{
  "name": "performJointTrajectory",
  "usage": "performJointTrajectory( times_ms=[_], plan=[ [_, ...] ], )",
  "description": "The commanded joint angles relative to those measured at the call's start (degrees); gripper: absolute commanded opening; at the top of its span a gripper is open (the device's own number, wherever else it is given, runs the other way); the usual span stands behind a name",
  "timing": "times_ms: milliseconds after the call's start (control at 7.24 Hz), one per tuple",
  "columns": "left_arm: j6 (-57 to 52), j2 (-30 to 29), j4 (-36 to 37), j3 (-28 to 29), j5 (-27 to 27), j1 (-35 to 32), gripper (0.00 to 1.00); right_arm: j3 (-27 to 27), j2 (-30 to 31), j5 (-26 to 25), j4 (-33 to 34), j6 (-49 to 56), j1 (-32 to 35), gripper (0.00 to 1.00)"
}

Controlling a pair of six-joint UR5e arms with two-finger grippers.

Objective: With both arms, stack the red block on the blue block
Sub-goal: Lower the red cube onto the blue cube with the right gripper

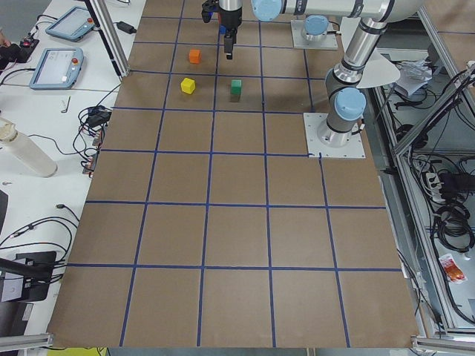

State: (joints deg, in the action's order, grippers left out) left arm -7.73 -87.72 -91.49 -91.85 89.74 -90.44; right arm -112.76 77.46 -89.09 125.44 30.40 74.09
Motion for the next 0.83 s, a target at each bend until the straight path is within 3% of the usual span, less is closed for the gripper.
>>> performJointTrajectory(
  times_ms=[0,415,691],
  plan=[
    [0.0,0.0,0.1,0.0,0.0,0.0,1.00,0.0,0.0,0.0,-0.1,-0.2,0.0,0.99],
    [0.0,0.0,0.1,0.0,0.0,0.0,1.00,0.1,0.4,-0.4,-0.8,-0.7,0.0,1.00],
    [0.0,0.0,0.1,0.0,0.0,0.0,1.00,4.3,1.5,-0.3,-7.4,-0.9,0.0,1.00]
  ],
)
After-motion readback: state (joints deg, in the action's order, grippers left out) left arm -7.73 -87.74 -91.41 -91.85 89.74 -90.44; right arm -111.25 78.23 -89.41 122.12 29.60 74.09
